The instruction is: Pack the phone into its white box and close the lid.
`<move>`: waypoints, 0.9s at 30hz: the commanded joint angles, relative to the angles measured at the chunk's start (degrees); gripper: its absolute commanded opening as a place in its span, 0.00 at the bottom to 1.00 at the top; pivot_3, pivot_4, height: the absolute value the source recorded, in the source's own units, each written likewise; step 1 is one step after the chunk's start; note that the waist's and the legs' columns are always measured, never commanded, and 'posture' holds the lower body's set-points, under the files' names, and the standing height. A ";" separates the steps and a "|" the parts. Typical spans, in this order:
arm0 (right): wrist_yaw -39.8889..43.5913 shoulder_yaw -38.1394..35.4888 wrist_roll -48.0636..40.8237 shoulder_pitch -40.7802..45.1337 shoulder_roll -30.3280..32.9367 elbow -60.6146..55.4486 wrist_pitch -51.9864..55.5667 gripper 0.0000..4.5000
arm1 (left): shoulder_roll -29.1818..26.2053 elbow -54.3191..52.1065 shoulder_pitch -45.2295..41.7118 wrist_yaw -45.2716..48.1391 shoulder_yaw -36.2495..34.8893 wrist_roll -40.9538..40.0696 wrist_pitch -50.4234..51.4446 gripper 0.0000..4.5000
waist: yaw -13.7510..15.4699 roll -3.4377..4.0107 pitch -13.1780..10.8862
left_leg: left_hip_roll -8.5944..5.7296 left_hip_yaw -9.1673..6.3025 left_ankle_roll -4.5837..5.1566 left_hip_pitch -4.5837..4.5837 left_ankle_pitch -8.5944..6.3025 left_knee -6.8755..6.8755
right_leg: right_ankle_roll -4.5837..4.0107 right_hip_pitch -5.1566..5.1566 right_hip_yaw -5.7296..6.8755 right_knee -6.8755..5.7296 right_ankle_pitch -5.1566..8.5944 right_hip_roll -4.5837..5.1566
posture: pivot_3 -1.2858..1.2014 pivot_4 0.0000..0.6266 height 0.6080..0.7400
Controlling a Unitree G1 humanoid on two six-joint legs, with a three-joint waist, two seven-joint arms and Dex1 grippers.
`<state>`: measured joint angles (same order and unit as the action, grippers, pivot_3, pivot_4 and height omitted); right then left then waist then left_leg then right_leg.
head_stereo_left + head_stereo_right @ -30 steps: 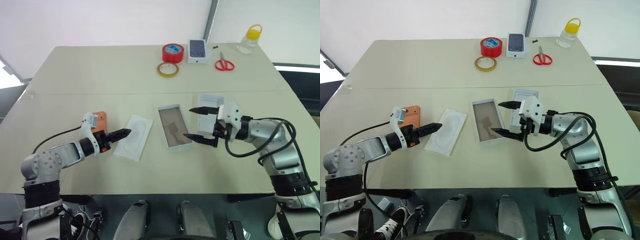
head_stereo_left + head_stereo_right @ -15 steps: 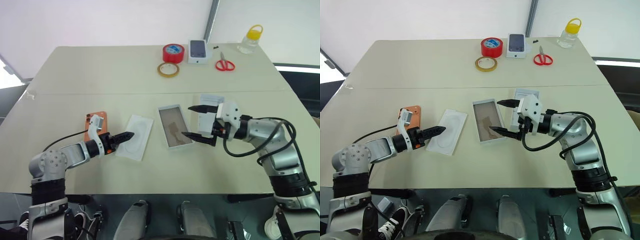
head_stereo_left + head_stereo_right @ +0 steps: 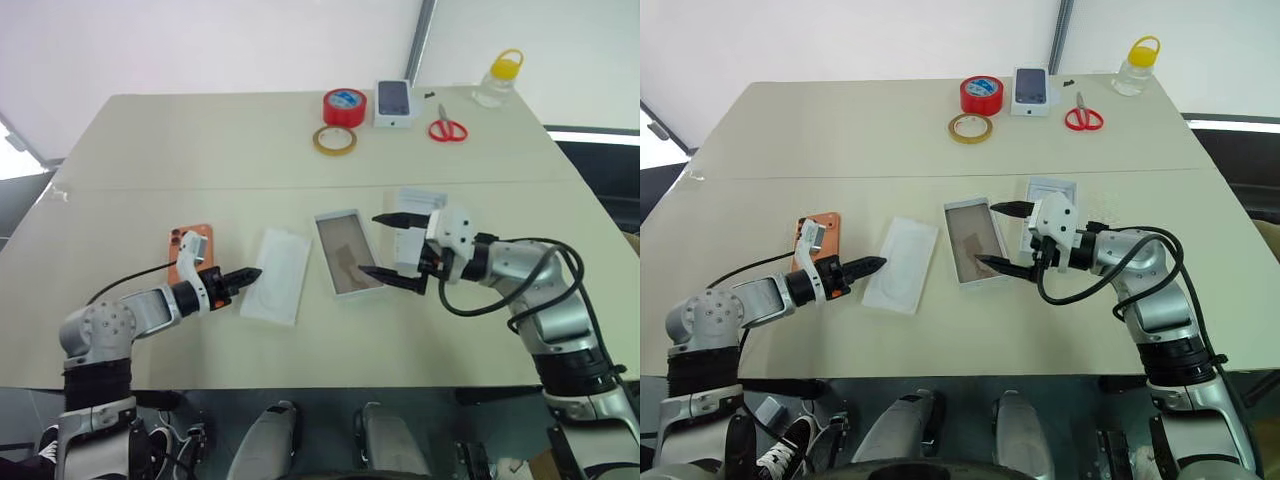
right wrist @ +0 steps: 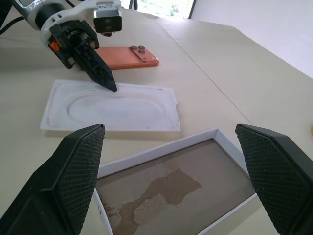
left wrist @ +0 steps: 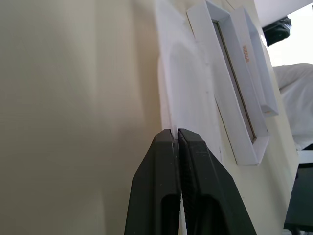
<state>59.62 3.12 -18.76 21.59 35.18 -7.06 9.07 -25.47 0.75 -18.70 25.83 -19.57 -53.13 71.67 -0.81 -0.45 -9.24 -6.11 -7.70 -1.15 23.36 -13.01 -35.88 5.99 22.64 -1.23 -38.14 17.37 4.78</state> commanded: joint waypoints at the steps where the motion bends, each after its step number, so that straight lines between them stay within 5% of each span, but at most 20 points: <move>1: -0.58 0.40 0.41 0.03 -0.58 -2.40 -1.53 1.00 | 0.67 -0.09 0.99 -1.60 -2.13 -0.51 0.33 0.01 | -0.03 0.00 0.00 | 0.00 0.00 0.00 0.00 0.00 0.00 | 0.00 0.00 0.00 0.00 0.00 0.00 | 0.52 0.24 1.00; 18: 4.48 15.04 16.00 3.92 0.77 8.78 -5.60 1.00 | 7.58 -1.78 -2.41 -14.73 -13.76 -10.87 1.17 0.01 | 0.01 -0.13 -0.07 | 0.01 0.00 -0.30 0.02 0.17 -0.04 | 0.01 0.02 0.02 0.00 0.00 -0.03 | 0.52 0.24 1.00; 21: 7.22 16.09 16.07 5.67 0.82 10.69 -4.79 0.81 | 7.52 -2.97 -2.07 -15.34 -12.85 -10.61 0.42 0.00 | 0.03 -0.14 -0.08 | 0.00 0.01 -0.32 0.03 0.18 -0.04 | 0.00 0.01 0.01 0.00 0.00 -0.03 | 0.52 0.24 1.00; 27: 9.82 15.55 14.17 6.66 0.37 11.32 -3.85 0.12 | 8.32 -4.66 -1.90 -17.81 -14.00 -12.63 -0.75 0.00 | 0.08 -0.17 -0.08 | 0.00 0.00 -0.31 0.03 0.18 -0.05 | 0.01 0.00 0.02 0.01 0.00 -0.02 | 0.52 0.24 1.00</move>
<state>68.45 19.44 -2.97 27.45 35.95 5.32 4.86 -17.21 -1.36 -20.31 8.63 -32.41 -63.55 71.90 -0.73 -0.62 -9.33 -6.10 -7.70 -1.47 23.38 -12.83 -35.92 6.00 22.65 -1.22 -38.13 17.37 4.75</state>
